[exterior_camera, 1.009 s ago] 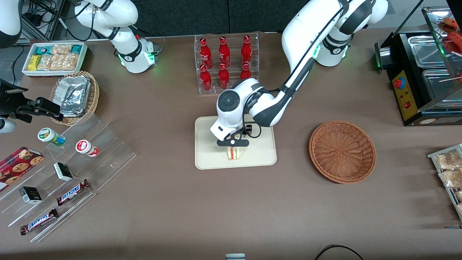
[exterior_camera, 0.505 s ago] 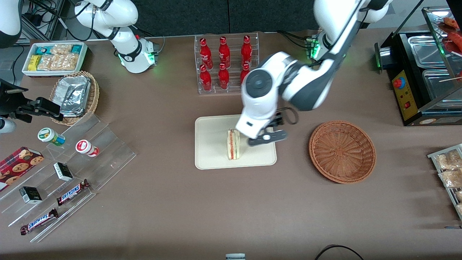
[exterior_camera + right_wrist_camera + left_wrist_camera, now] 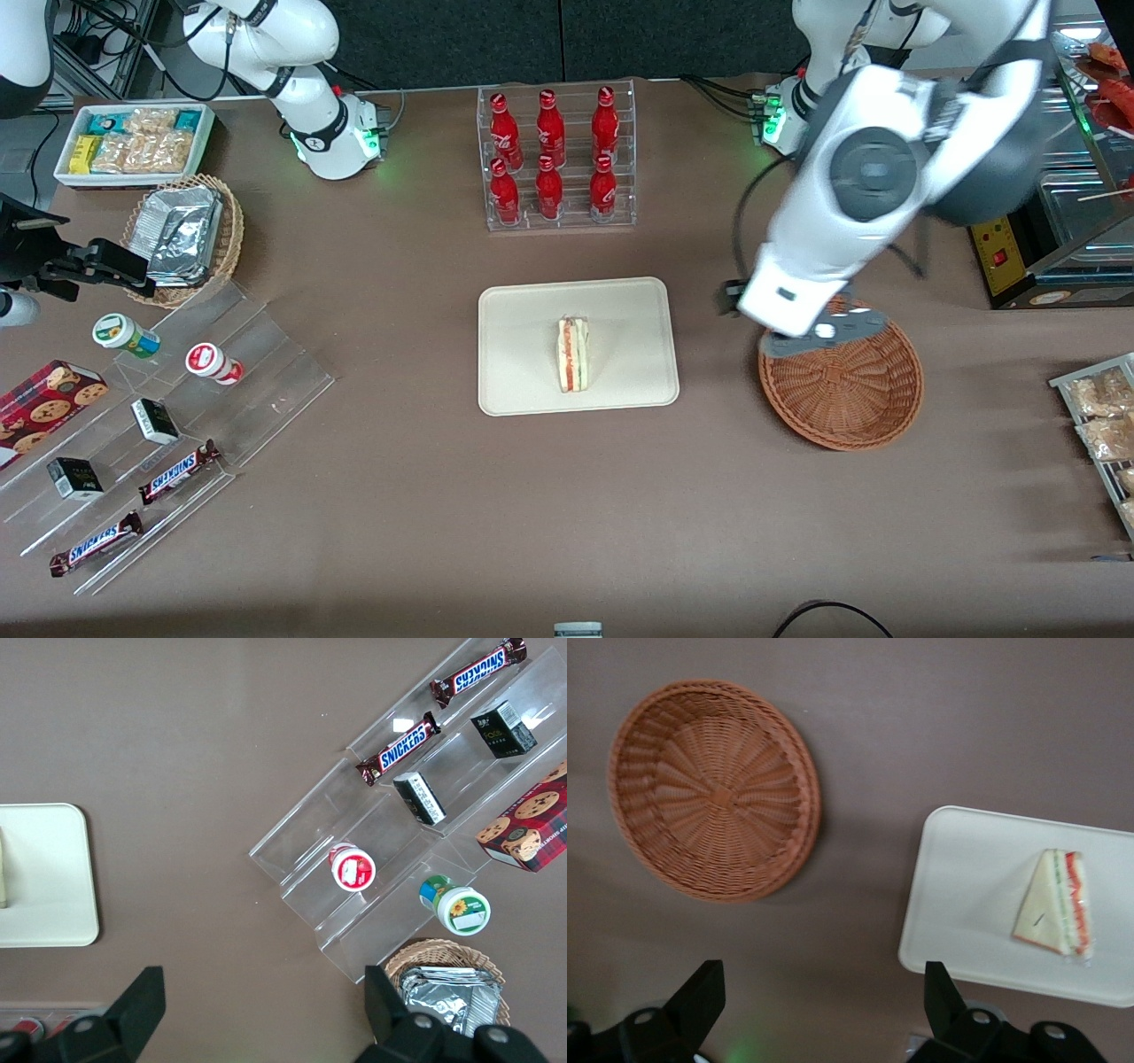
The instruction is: Place sandwich from basket to tray
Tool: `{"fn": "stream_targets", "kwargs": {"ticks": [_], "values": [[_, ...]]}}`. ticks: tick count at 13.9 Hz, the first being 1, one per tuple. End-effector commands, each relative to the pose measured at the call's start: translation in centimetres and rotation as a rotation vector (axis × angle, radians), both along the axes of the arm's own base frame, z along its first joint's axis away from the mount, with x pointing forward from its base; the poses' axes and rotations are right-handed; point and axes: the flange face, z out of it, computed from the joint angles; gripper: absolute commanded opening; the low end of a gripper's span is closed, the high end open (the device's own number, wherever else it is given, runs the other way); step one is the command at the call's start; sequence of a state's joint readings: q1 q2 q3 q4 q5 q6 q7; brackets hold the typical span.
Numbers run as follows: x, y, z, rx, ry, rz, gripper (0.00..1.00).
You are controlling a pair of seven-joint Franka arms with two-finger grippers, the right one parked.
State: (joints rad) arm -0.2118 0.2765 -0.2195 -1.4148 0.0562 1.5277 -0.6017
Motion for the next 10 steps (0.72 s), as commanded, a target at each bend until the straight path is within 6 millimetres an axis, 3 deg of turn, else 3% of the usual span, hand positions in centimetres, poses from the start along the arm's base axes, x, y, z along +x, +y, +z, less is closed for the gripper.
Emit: {"fn": "stream_targets", "kwargs": {"ticks": [1, 5, 10], "values": [[-0.1, 6.5, 2.3, -0.074, 0.036, -0.066, 0.99], [-0.5, 11.7, 4.2, -0.101, 0.058, -0.159, 0.99], [-2.8, 17.4, 4.9, -0.104, 0.067, -0.234, 0.99]]}}
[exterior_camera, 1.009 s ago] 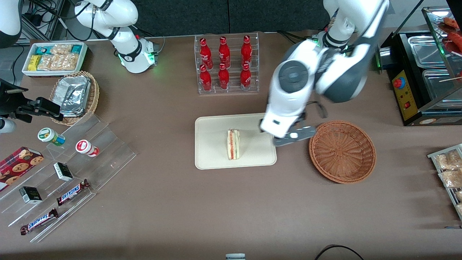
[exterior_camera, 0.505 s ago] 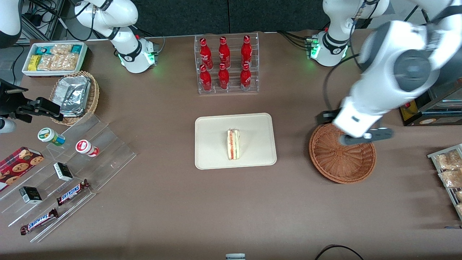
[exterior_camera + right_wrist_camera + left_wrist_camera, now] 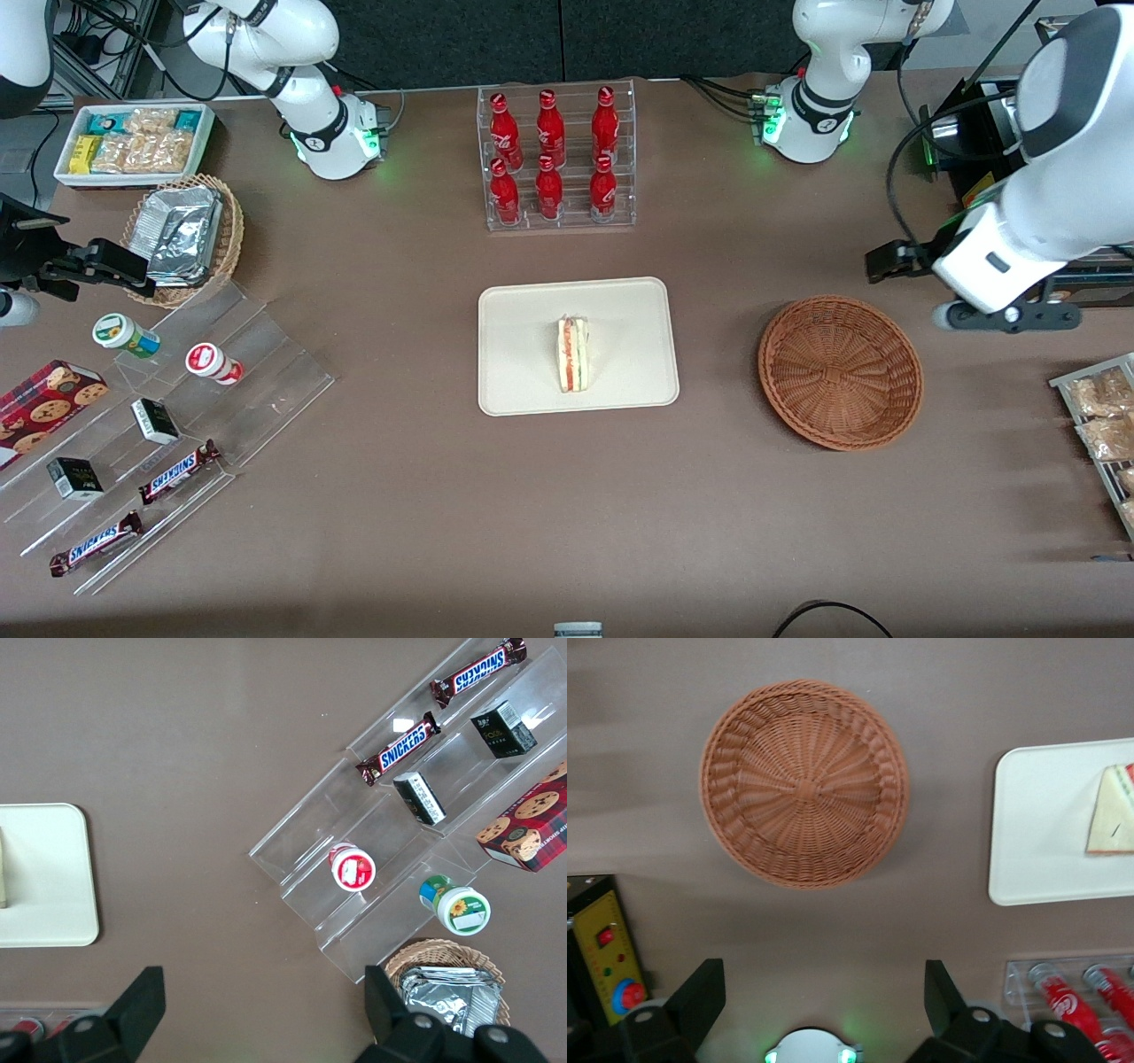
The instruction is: Place sandwich from basket to tray
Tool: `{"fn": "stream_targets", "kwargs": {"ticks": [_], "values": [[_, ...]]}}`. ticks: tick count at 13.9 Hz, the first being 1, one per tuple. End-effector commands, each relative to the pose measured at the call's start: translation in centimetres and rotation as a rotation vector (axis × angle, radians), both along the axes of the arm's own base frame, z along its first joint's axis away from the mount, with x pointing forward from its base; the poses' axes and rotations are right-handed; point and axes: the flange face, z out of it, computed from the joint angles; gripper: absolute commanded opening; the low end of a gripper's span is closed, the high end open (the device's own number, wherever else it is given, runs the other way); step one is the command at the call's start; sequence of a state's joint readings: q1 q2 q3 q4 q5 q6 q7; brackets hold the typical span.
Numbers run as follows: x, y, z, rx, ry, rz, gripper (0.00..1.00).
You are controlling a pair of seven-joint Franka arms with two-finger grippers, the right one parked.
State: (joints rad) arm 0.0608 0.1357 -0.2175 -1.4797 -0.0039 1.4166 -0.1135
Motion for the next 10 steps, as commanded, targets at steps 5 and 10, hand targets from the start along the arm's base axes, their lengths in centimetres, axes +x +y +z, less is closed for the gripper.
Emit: {"fn": "stream_targets", "kwargs": {"ticks": [5, 10], "values": [[-3.8, 5.6, 1.6, 0.002, -0.036, -0.016, 0.99], [-1.5, 5.5, 2.0, -0.009, -0.047, -0.002, 0.99]]}}
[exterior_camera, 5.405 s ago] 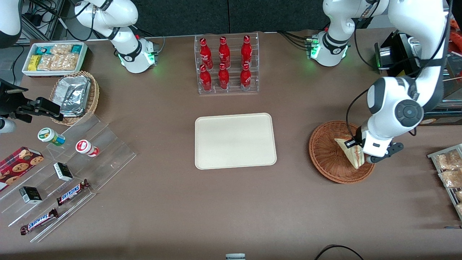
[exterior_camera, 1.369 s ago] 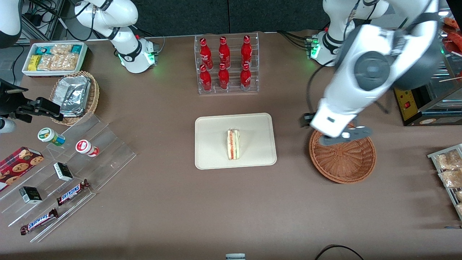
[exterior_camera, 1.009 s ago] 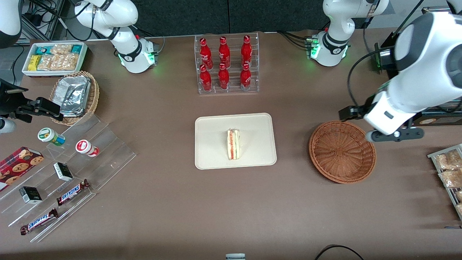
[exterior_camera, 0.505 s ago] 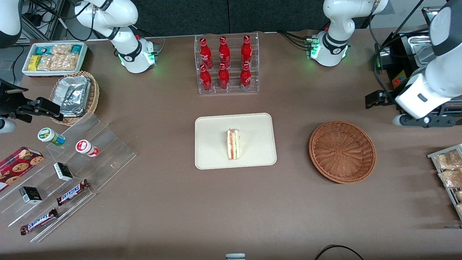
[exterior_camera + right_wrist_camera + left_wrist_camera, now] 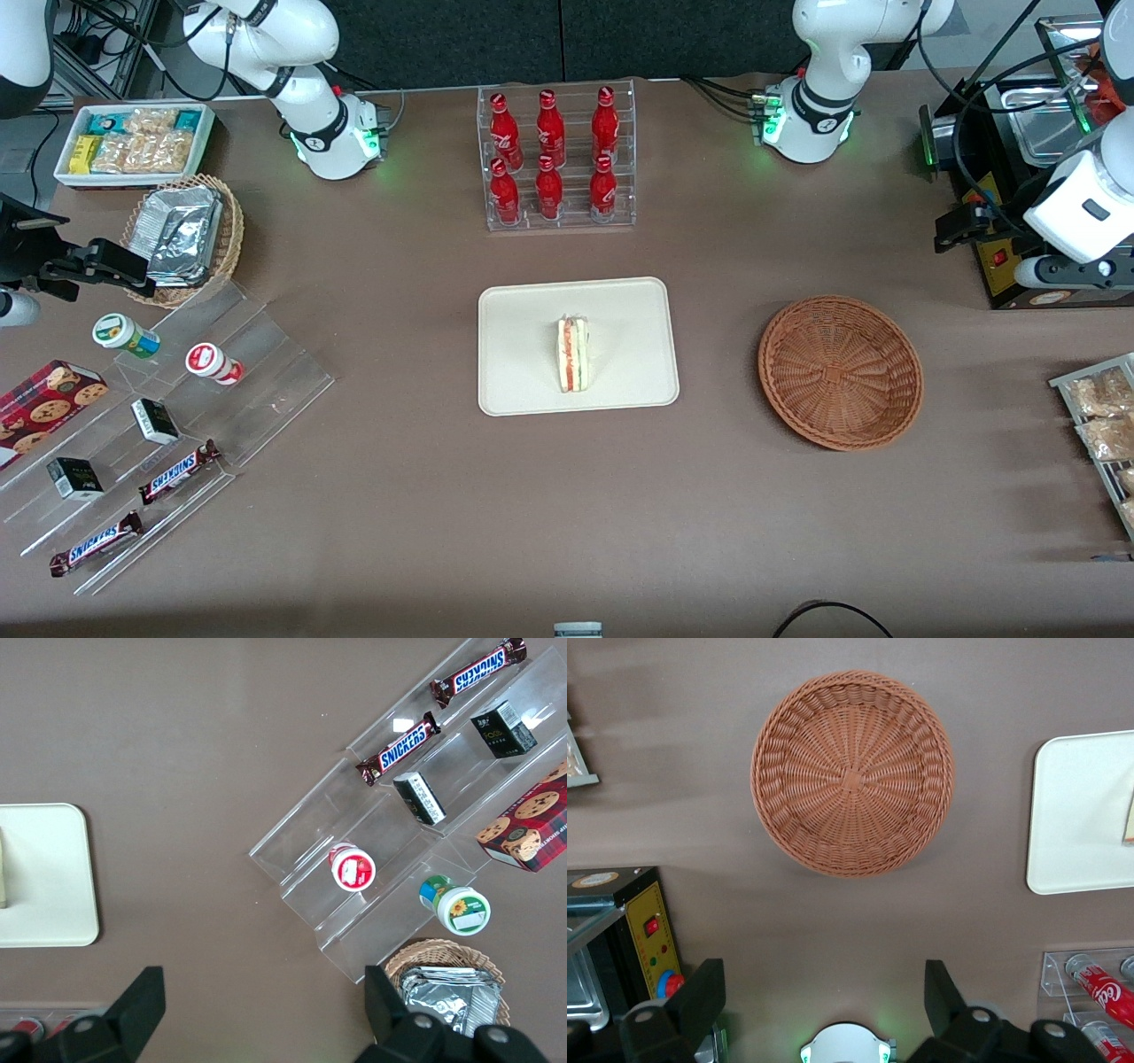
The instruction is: Place sandwich from basket to tray
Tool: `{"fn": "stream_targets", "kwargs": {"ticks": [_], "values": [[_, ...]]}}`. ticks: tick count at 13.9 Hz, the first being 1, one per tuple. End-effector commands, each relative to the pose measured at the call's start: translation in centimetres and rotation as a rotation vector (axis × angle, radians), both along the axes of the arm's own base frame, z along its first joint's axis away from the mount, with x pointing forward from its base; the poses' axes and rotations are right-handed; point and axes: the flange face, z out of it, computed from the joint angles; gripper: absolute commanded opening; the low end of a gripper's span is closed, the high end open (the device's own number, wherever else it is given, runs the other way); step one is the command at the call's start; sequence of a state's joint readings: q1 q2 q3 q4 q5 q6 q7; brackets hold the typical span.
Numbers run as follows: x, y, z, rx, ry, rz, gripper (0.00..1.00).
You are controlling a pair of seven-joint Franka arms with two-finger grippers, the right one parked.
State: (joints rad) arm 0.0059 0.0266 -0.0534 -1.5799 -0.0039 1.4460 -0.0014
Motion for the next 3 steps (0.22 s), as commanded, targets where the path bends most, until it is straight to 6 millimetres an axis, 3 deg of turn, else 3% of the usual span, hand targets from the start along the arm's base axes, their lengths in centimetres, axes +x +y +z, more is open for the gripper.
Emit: {"fn": "stream_targets", "kwargs": {"ticks": [1, 3], "values": [[0.79, -0.07, 0.43, -0.012, -0.008, 0.005, 0.99], [0.87, 0.09, 0.19, -0.002, -0.004, 0.029, 0.99]]}}
